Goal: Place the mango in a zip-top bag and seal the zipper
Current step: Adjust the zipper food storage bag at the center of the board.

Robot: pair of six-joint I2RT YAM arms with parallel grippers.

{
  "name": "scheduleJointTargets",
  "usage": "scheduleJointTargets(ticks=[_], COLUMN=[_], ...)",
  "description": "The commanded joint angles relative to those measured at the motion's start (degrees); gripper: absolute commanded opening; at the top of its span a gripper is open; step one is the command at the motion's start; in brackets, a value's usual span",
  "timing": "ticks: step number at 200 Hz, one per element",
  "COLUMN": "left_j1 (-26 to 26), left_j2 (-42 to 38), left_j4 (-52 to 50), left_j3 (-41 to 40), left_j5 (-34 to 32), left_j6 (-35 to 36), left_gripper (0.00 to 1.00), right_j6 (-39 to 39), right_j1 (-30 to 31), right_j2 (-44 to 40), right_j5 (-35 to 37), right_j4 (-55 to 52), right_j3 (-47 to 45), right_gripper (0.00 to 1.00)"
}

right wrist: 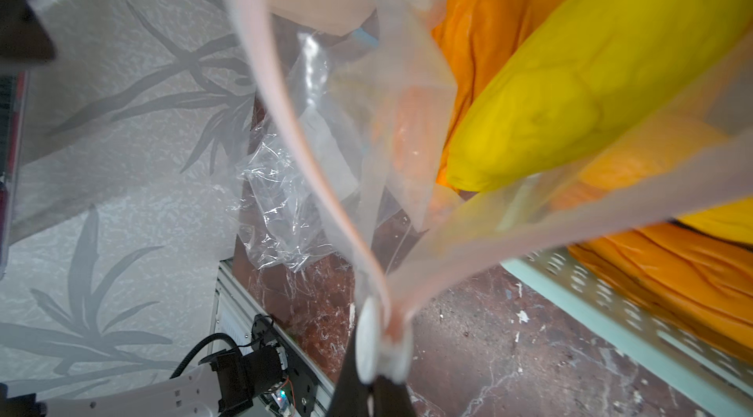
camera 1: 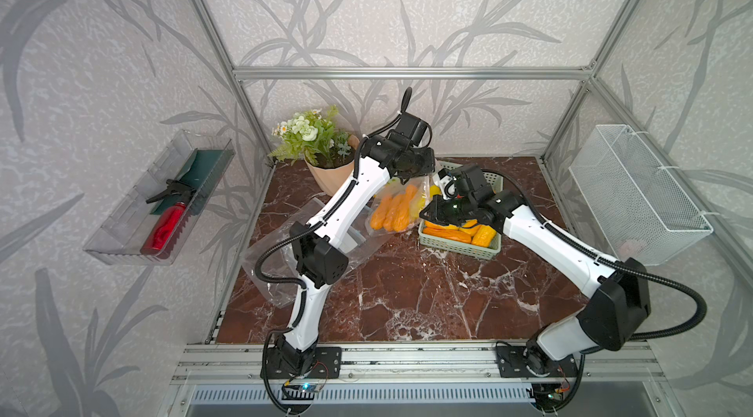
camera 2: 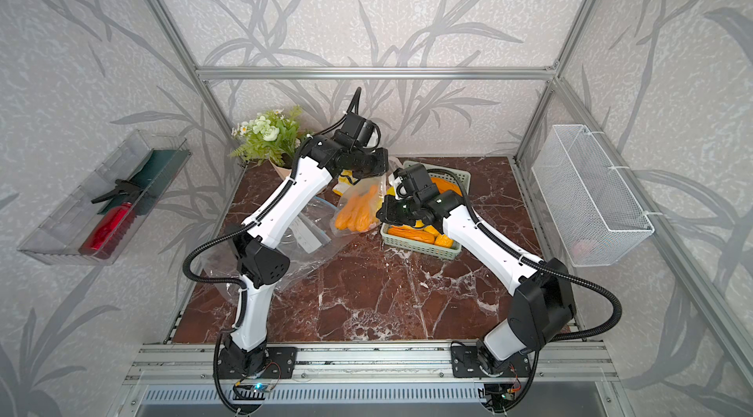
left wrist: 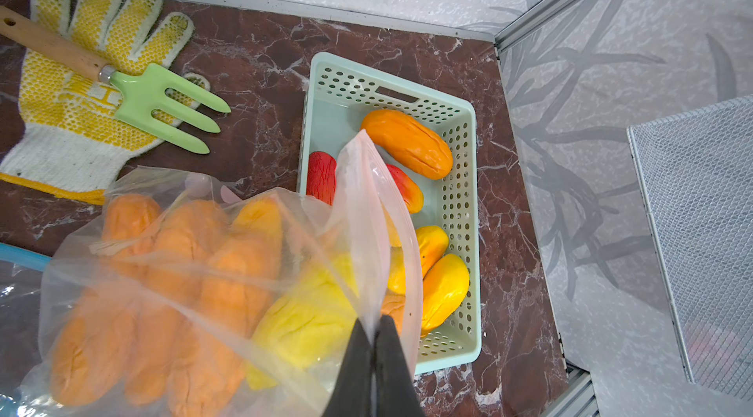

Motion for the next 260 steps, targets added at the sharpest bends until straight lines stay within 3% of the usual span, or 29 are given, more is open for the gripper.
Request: scheduleJointTargets(ticks=[1, 43, 73, 113, 125, 149, 167, 221, 260], left_j1=[1.2, 3.5, 5.2, 6.6, 7.1, 8.4, 8.7, 8.0, 4.7], left_j2=[0.0, -4.0, -7.1, -12.7, -14.0, -15.4, -16.3, -16.8, -13.9], left_j4=[-1.1, 0.3, -3.9, -8.8, -10.5, -16.2, -19.5, -29.8, -25.1], left_j3=[4.2, 5.1, 5.1, 0.2, -2.2, -4.9, -4.0, -1.0, -0.1], left_j5=[-2.1, -5.6, -9.3, -13.6, -12.7, -10.8, -10.2, 4.5, 11.1], left_j6=[-4.5, -13.1, -20.3, -27.7, -31.1, -36.3, -38.6, -46.5, -45.1], left_gripper=[0.00, 0.00, 0.00, 0.02, 0.11, 0.40, 0.51, 0.54, 0.57], right_j6=[-11.3, -27.3, -30.4, -32.7, -33.8, -35.7, -36.5, -39.0, -42.7], right_j1=[0.1, 0.0, 0.2, 2.8, 4.0, 6.1, 6.5, 7.1, 7.2], right_j2=[-2.2, 1.0, 3.4, 3.6, 3.2, 1.6, -0.8, -5.9, -7.8], right_j5=[4.2, 4.5, 0.8, -1.4, -0.6, 1.3, 2.1, 5.1, 7.9], right_j4=[-3.7, -12.4, -15.6, -17.2, -17.5, -16.5, -12.9, -1.6, 3.8], right_j3=[4.4, 18.6, 26.3, 25.4, 23.7, 19.4, 14.9, 6.0, 2.8], right_gripper=[0.00, 0.00, 0.00, 0.00, 0.00, 0.00, 0.00, 0.00, 0.00])
